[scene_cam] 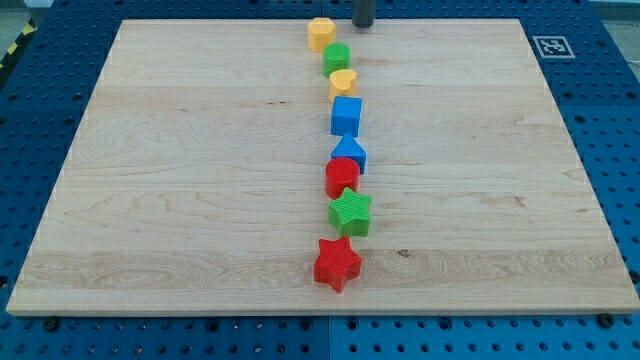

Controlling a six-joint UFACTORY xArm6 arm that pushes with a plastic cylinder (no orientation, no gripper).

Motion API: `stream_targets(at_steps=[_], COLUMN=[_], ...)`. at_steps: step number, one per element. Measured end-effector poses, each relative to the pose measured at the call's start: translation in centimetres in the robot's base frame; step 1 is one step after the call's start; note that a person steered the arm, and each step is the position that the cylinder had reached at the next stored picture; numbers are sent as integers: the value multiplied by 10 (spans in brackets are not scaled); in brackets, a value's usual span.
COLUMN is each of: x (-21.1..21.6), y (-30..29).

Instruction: Adjust the yellow blocks in a vertical line

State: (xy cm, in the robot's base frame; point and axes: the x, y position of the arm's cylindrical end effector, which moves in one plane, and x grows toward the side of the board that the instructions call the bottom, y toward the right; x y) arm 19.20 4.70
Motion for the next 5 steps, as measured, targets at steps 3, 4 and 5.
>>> stream_targets(at_steps=[3, 4, 5], x=[10, 14, 15], y=[-85, -121, -122])
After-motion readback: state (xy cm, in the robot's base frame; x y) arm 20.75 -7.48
